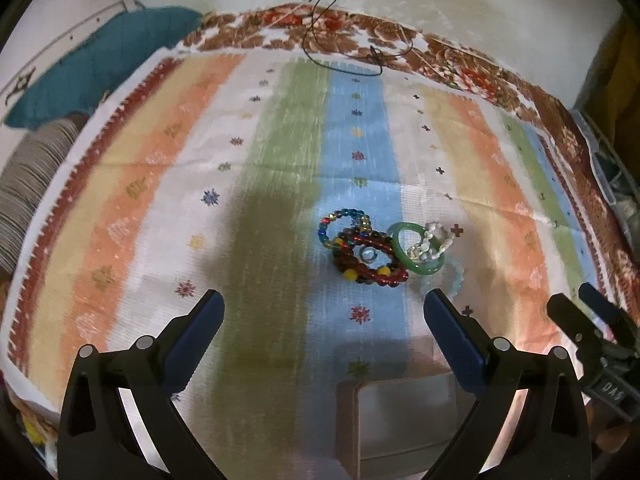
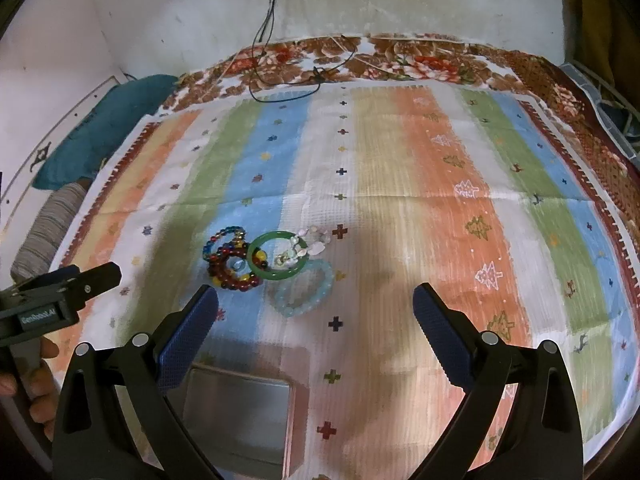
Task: Organize jewelry
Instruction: 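Move both tools forward and down toward the bracelet cluster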
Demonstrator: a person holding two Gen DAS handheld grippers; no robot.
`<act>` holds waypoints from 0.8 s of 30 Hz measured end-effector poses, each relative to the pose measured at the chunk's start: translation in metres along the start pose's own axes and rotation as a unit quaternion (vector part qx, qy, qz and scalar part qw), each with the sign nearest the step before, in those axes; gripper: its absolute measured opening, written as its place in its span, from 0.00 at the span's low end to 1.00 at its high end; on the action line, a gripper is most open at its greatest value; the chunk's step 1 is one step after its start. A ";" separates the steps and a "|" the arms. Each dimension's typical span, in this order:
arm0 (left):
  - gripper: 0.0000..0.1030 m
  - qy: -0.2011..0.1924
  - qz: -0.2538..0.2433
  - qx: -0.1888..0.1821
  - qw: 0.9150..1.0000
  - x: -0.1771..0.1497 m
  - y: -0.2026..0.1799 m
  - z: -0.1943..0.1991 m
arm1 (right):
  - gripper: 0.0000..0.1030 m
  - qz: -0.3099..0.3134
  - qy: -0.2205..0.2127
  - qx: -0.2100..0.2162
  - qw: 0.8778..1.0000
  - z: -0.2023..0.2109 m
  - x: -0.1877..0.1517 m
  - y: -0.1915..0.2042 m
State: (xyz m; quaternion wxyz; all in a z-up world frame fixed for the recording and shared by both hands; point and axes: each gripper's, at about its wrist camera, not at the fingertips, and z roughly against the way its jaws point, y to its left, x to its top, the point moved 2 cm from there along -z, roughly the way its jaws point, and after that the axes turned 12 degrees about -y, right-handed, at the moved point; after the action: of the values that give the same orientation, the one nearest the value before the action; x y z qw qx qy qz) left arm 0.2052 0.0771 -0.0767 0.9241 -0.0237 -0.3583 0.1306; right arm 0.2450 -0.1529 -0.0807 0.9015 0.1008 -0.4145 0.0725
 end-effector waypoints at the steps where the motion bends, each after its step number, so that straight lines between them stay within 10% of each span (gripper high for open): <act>1: 0.94 0.002 0.000 0.002 1.000 0.001 0.001 -0.003 | 0.96 0.001 0.001 -0.001 1.000 -0.002 0.000 0.000; 24: 0.94 0.014 -0.024 0.026 0.999 0.007 0.007 -0.072 | 0.96 -0.028 0.048 -0.024 0.998 -0.065 0.004 -0.015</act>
State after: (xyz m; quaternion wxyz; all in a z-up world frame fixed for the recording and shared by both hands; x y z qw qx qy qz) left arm 0.2567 0.0894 -0.1261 0.9323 0.0069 -0.3422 0.1170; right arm 0.2986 -0.1512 -0.1204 0.9241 0.0870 -0.3698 0.0421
